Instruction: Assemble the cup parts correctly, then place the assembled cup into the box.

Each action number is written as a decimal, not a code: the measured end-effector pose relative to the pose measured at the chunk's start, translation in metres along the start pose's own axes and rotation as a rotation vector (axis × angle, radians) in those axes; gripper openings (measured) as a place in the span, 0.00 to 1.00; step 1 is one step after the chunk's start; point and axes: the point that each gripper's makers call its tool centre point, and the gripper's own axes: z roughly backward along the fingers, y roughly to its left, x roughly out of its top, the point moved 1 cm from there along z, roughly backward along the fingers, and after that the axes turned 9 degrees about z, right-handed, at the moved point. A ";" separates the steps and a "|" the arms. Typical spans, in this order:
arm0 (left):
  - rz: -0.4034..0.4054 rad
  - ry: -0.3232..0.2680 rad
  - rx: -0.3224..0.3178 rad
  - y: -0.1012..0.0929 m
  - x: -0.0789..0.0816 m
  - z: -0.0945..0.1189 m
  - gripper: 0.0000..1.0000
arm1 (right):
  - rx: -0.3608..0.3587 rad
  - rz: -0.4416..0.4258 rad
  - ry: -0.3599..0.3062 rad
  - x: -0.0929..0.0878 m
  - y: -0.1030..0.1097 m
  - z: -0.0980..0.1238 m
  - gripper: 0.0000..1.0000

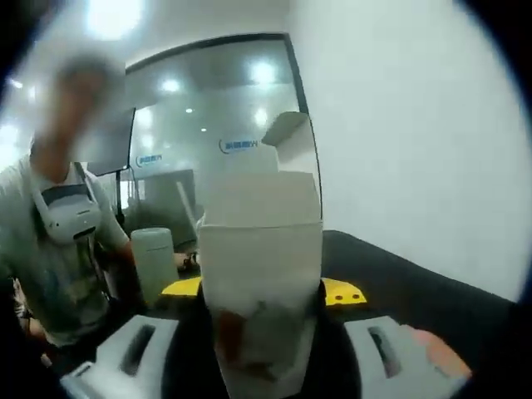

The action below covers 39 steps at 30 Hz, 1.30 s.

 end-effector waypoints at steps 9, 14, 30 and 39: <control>0.008 -0.014 -0.005 0.000 0.003 0.001 0.32 | -0.199 0.099 -0.051 0.019 0.002 -0.043 0.49; 0.012 -0.022 -0.019 -0.003 0.005 0.002 0.32 | -0.216 0.114 -0.035 0.007 0.017 -0.068 0.49; -0.007 -0.010 -0.035 0.010 0.010 0.005 0.31 | -0.255 0.066 -0.023 -0.023 0.014 -0.071 0.51; -0.075 -0.092 -0.200 -0.063 0.032 0.024 0.32 | -0.248 0.006 -0.009 -0.026 0.013 -0.068 0.58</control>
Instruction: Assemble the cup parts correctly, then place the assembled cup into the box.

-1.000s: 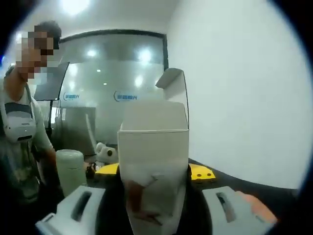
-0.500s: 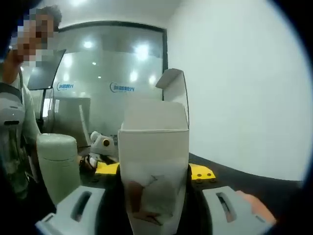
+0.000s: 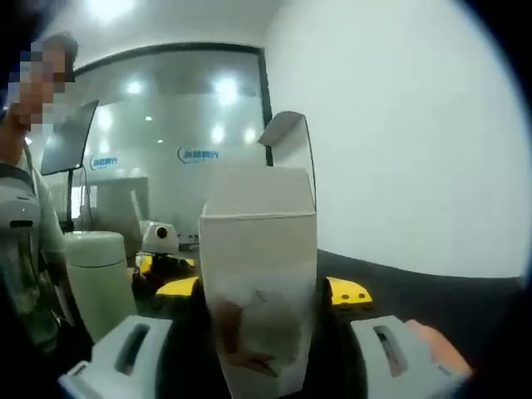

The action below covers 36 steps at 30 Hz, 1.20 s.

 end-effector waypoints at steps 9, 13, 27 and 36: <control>-0.050 0.089 -0.144 -0.065 -0.014 -0.033 0.67 | 0.004 0.009 0.028 0.001 0.001 0.007 0.59; -0.027 0.125 -0.150 -0.063 -0.026 -0.053 0.66 | -0.001 0.011 0.026 0.001 0.002 0.009 0.59; -0.088 0.205 -0.229 -0.074 -0.054 -0.083 0.49 | -0.012 0.003 0.026 -0.009 0.004 0.010 0.54; -0.124 0.197 -0.236 -0.074 -0.058 -0.088 0.41 | -0.010 0.001 0.028 -0.011 0.006 0.010 0.51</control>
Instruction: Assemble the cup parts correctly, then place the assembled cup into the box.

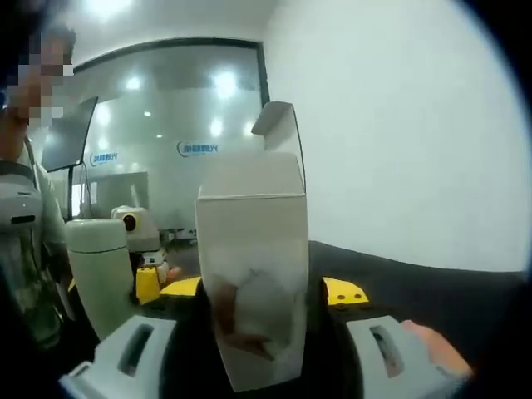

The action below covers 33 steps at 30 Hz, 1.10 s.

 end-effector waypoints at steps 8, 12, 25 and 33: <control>0.026 0.004 0.057 -0.003 -0.002 -0.004 0.39 | 0.000 0.007 0.015 -0.005 0.005 -0.001 0.51; 0.024 -0.008 0.058 0.001 0.000 -0.002 0.39 | -0.001 0.013 0.022 -0.007 0.009 -0.002 0.48; 0.058 -0.114 0.030 0.001 0.023 0.002 0.39 | 0.012 0.019 0.045 -0.013 0.008 -0.004 0.46; 0.022 -0.108 0.039 -0.003 0.054 0.006 0.39 | 0.009 0.028 0.055 -0.013 -0.003 -0.002 0.45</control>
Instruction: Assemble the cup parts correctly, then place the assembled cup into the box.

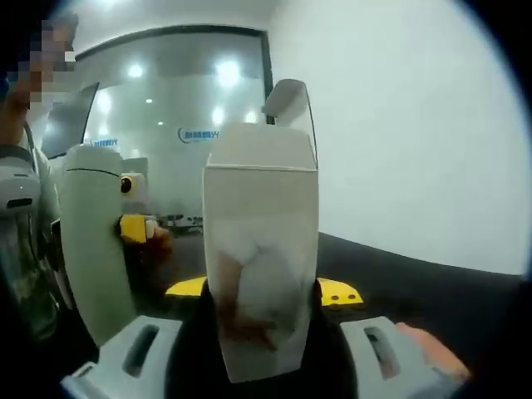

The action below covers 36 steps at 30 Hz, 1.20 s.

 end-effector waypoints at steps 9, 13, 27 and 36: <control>-0.032 0.000 0.032 0.000 0.063 0.002 0.39 | -0.009 0.001 -0.003 -0.001 -0.008 0.002 0.45; -0.057 -0.011 0.042 0.004 0.101 -0.003 0.39 | -0.009 0.013 -0.007 -0.001 -0.008 0.003 0.45; -0.103 0.030 0.086 0.031 0.139 -0.034 0.39 | -0.012 0.029 -0.018 -0.001 -0.008 0.004 0.45; -0.107 0.033 0.131 0.040 0.138 -0.036 0.39 | -0.016 0.043 -0.029 -0.001 -0.003 0.005 0.45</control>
